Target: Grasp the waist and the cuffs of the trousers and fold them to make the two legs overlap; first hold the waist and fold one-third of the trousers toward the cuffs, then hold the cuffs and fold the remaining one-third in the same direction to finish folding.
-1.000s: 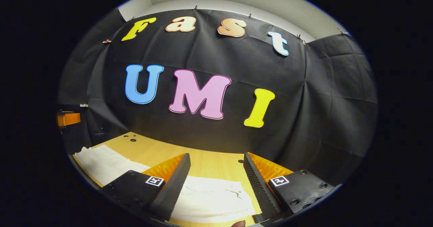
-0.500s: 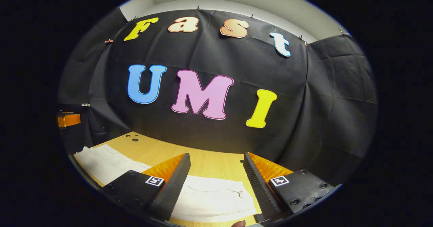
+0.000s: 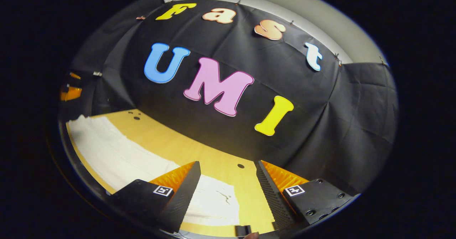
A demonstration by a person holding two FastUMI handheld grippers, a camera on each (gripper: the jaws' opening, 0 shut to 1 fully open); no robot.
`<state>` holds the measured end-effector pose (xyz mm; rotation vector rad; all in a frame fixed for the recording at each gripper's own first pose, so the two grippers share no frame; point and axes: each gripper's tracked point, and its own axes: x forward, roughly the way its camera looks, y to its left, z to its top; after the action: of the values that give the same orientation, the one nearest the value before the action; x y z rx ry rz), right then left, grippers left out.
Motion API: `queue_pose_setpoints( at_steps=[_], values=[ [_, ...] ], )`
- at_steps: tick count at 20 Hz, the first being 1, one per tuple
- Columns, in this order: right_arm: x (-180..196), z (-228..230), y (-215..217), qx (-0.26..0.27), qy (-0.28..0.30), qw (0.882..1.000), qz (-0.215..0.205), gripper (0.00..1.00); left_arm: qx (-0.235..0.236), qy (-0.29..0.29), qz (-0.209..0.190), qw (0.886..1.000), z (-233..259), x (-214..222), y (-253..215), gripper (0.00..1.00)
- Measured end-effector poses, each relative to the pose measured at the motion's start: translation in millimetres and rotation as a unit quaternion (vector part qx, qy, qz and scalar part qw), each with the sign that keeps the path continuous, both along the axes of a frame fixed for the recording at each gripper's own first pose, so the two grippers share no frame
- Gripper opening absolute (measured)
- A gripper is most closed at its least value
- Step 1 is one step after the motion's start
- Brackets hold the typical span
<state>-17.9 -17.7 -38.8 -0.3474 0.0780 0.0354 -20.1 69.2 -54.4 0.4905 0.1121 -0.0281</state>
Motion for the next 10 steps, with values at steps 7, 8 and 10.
queue_pose_setpoints(
  at_steps=[7,8,10],
  values=[
    [-21,-53,-45,-0.075,0.058,0.995,-0.012,0.98,0.216,0.121,-0.091,0.965,-113,-19,40,0.96],
    [-22,-58,-48,-0.076,0.066,0.995,-0.015,0.98,0.235,0.145,-0.103,0.956,-132,-22,45,0.96],
    [-25,-66,-52,-0.077,0.077,0.994,-0.019,0.98,0.268,0.193,-0.117,0.937,-166,-26,62,0.96]
  ],
)
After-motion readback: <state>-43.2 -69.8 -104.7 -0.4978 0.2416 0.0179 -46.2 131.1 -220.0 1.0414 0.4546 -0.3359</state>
